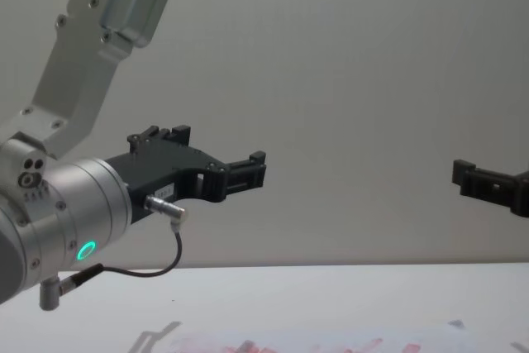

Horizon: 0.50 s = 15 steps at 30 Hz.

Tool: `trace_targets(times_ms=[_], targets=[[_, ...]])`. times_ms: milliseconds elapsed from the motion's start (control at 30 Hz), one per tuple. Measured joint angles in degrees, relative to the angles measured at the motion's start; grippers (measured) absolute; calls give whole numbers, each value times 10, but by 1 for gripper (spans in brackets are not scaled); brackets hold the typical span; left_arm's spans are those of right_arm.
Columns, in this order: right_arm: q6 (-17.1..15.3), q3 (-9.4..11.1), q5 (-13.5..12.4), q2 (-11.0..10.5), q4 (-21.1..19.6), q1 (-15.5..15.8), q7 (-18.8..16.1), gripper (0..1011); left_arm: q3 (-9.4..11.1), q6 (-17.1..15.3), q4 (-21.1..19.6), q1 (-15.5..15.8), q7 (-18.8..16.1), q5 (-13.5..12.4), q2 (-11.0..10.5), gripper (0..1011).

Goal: Use the one hand to pick up the stamp and affix it onto the A4 paper.

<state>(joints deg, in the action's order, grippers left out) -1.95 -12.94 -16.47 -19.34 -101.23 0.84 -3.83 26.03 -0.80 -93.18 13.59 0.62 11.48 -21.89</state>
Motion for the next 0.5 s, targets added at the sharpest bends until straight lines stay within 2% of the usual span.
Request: trace_targets(times_ms=[500], targets=[[0,0,0,0,0,0,0,1001,0,0,0,0,0,0,0,1001]])
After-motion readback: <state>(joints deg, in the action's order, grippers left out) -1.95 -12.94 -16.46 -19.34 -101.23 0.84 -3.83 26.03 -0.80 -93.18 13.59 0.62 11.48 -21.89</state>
